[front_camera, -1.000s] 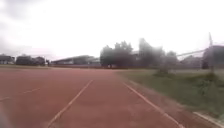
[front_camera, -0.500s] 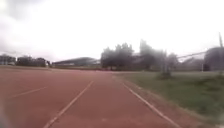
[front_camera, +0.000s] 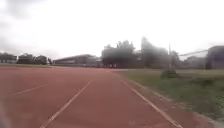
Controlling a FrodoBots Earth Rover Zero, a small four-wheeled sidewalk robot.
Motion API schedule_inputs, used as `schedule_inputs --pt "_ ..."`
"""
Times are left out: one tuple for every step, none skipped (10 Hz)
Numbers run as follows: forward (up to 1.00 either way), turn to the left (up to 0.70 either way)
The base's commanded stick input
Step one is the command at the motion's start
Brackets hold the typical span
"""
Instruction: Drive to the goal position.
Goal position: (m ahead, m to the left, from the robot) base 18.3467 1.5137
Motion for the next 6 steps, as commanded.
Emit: schedule_inputs --pt "0.70 0.00" --pt "0.70 0.01" --pt "0.70 0.04" --pt "0.70 0.14" --pt "0.70 0.13" --pt "0.70 0.12"
